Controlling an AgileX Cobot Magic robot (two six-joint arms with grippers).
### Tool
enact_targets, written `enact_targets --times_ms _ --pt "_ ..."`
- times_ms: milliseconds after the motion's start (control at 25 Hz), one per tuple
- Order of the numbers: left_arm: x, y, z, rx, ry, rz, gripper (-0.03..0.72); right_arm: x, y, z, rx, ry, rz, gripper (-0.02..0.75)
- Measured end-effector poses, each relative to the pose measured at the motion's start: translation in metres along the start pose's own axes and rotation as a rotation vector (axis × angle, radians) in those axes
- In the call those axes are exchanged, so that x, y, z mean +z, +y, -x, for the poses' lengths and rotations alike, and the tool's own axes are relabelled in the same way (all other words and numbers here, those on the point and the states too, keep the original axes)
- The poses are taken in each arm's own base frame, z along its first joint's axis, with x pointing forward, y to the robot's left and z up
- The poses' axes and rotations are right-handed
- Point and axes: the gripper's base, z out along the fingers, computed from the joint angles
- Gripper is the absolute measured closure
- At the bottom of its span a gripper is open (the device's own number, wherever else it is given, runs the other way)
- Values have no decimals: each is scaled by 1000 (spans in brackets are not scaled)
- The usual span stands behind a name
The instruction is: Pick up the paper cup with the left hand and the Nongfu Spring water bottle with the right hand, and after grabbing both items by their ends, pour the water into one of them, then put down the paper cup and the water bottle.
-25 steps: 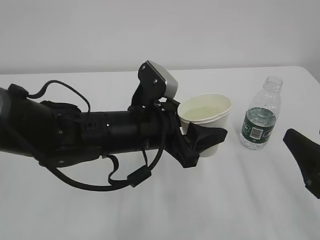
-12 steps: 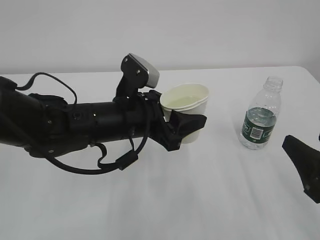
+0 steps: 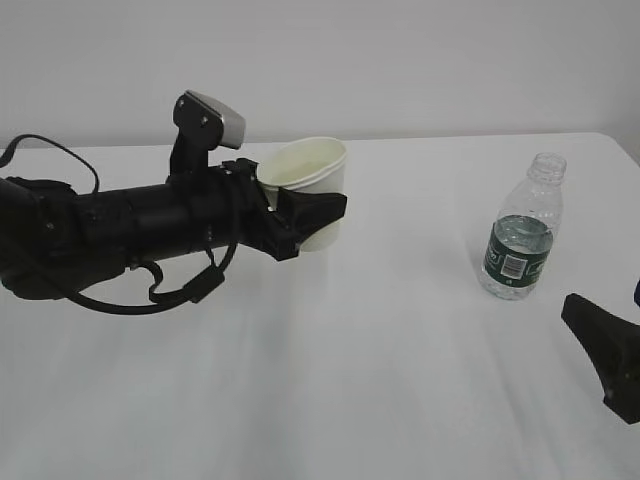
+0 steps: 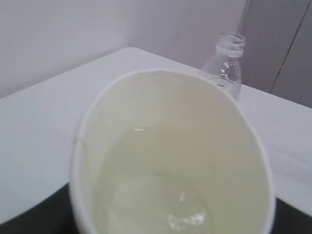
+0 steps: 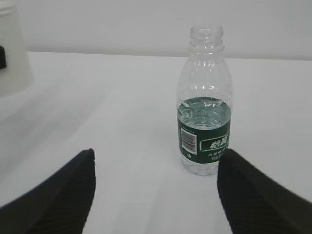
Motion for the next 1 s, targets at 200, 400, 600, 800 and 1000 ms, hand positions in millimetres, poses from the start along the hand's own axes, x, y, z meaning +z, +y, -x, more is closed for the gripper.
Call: enact_targets --times_ms 200,400,600,800,1000 --pt "-11 23 2 20 -21 53 240 0 0 -1 -21 8 -1 146" --pt "-22 40 5 36 -46 78 244 0 0 -1 -25 8 -1 146" --pt "-27 48 5 40 -51 90 244 0 0 -1 -27 9 -1 146" --pt "-34 47 -5 33 -22 91 249 0 0 -1 -33 11 -1 146" --pt "-47 54 -15 14 -21 132 250 0 0 -1 -35 11 -1 146"
